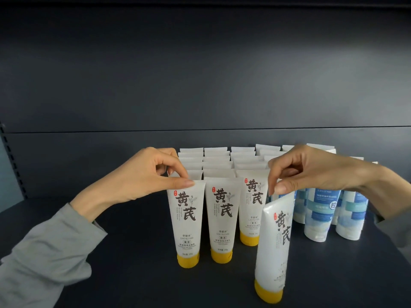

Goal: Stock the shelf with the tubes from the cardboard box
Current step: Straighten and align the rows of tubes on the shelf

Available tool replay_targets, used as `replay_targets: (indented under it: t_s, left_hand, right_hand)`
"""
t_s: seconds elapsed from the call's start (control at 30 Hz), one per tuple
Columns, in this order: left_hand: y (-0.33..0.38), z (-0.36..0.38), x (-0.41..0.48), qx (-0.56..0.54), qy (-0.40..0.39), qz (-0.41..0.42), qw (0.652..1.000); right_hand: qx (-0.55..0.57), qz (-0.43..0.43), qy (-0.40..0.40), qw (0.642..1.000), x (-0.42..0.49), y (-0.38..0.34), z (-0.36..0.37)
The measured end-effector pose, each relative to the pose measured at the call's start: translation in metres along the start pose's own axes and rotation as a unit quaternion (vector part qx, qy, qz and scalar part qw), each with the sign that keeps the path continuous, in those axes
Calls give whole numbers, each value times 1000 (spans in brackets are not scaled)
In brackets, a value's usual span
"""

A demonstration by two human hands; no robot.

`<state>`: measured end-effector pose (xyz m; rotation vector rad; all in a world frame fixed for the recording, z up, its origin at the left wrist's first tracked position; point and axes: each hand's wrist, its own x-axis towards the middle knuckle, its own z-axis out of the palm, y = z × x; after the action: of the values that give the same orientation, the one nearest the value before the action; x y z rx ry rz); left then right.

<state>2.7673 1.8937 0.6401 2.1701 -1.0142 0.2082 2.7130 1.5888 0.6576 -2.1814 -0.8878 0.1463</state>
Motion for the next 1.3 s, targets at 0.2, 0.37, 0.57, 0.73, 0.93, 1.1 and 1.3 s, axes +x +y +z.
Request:
replay_targets:
  t_s: [0.2, 0.37, 0.57, 0.73, 0.93, 1.1, 1.3]
  left_hand:
    - [7, 3, 6, 6, -19, -2, 1000]
    - [16, 13, 17, 32, -20, 8, 999]
    - [17, 21, 22, 34, -15, 1, 999]
    - [17, 21, 22, 30, -15, 6, 999]
    - [17, 17, 20, 54, -16, -19, 998]
    - [15, 11, 18, 55, -20, -20, 998]
    - [17, 9, 19, 39, -43, -5, 998]
  right_hand:
    - [39, -18, -14, 999, -7, 1, 0]
    - [-2, -5, -12, 1000, -9, 3, 1]
    - [-19, 20, 36, 999, -11, 1, 5]
    - [-28, 29, 112, 993, -8, 2, 11]
    - [-62, 57, 178, 980, -4, 7, 12]
    - [-41, 65, 203, 976, 0, 12, 14]
    - [-19, 71, 215, 974, 3, 15, 14]
